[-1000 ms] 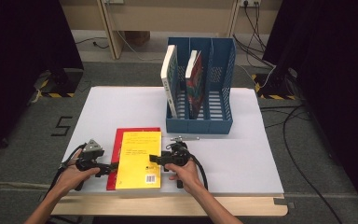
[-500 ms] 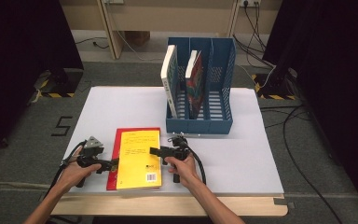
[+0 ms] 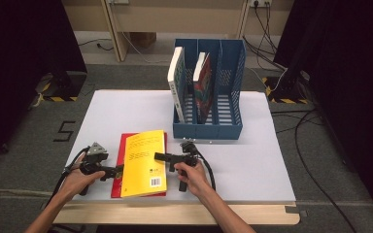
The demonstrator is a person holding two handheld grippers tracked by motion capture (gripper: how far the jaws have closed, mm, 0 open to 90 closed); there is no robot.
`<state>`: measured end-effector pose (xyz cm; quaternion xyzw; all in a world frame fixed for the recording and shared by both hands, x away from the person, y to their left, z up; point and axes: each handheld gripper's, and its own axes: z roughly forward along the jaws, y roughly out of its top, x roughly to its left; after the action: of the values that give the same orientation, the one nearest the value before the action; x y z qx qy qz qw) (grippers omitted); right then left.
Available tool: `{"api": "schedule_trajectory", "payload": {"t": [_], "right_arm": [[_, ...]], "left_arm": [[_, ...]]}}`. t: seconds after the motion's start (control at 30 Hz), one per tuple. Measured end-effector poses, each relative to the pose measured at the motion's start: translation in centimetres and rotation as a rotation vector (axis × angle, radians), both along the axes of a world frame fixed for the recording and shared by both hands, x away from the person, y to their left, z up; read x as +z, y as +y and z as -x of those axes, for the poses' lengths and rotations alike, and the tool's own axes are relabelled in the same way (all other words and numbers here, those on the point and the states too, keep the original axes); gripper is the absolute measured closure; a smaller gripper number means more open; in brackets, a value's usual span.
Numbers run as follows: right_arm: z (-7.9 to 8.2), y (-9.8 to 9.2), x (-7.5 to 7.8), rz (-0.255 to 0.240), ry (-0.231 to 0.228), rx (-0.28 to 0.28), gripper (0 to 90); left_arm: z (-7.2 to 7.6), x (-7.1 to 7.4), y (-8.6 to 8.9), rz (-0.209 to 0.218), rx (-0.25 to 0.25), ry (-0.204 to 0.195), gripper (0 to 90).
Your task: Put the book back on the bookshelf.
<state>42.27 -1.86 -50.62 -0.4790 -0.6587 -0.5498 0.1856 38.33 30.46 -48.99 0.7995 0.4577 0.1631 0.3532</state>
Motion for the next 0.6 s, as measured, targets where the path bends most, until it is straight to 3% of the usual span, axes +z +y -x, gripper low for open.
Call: {"api": "schedule_trajectory", "payload": {"t": [0.13, 0.33, 0.6], "right_arm": [[0.2, 1.1, 1.2, 0.082, -0.095, 0.068, 57.8], [0.3, 1.4, 2.0, 0.149, -0.199, 0.107, 58.8], [0.0, 1.7, 2.2, 0.183, -0.258, 0.133, 54.6]], "left_arm": [[0.0, 0.0, 0.1, 0.005, -0.004, -0.003, 15.3], [0.1, 0.0, 0.2, 0.001, -0.004, -0.01, 15.6], [0.1, -0.1, 0.3, 0.008, -0.006, -0.01, 15.5]]}}
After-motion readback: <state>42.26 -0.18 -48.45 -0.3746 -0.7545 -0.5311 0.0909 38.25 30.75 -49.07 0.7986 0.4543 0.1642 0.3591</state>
